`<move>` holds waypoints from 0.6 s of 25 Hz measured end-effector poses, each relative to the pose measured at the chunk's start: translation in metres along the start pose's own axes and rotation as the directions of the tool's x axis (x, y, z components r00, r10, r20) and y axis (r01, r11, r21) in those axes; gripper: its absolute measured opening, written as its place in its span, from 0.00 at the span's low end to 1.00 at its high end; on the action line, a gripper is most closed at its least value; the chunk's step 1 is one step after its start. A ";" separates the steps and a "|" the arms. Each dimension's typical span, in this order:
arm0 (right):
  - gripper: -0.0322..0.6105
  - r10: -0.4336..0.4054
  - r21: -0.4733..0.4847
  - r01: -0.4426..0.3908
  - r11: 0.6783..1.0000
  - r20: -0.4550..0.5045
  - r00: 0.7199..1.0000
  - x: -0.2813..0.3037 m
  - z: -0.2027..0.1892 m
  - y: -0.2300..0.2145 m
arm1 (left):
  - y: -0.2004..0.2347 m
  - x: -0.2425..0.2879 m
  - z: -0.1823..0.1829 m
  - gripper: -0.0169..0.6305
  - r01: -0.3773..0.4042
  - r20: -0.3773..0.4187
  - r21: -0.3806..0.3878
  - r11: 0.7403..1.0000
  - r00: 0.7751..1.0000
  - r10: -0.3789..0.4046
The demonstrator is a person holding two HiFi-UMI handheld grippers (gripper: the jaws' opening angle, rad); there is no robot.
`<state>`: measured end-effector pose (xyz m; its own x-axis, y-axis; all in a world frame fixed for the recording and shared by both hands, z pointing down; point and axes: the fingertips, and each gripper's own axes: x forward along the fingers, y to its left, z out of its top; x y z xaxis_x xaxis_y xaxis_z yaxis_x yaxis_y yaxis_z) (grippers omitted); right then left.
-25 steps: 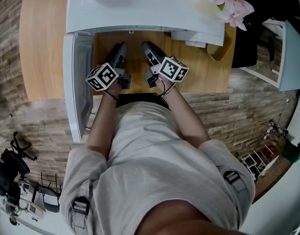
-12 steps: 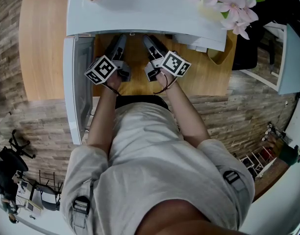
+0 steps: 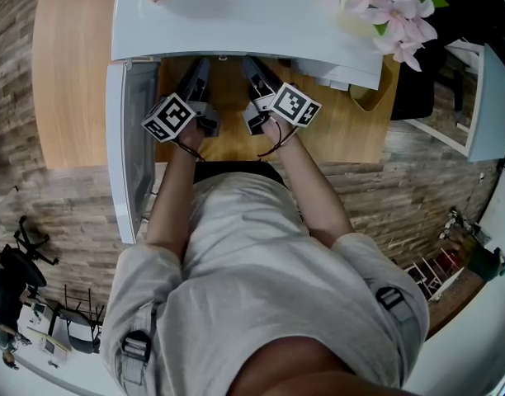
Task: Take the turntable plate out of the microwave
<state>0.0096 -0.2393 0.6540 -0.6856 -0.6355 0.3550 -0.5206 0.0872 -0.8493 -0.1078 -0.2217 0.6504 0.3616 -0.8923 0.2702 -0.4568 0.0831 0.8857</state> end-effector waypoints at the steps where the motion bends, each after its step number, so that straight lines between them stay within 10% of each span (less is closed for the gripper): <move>1: 0.26 0.004 0.002 -0.004 1.000 -0.001 1.000 0.000 0.000 0.001 | 0.002 -0.001 -0.001 0.20 -0.004 -0.002 0.000 1.000 1.000 0.004; 15: 0.22 0.043 -0.021 -0.043 0.999 -0.002 0.999 -0.016 -0.006 0.008 | -0.002 -0.018 -0.008 0.20 -0.022 0.009 0.051 0.998 1.000 0.022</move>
<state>0.0133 -0.2233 0.6438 -0.7085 -0.6296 0.3188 -0.5011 0.1308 -0.8554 -0.1072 -0.2025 0.6472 0.3447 -0.8941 0.2861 -0.5053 0.0802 0.8592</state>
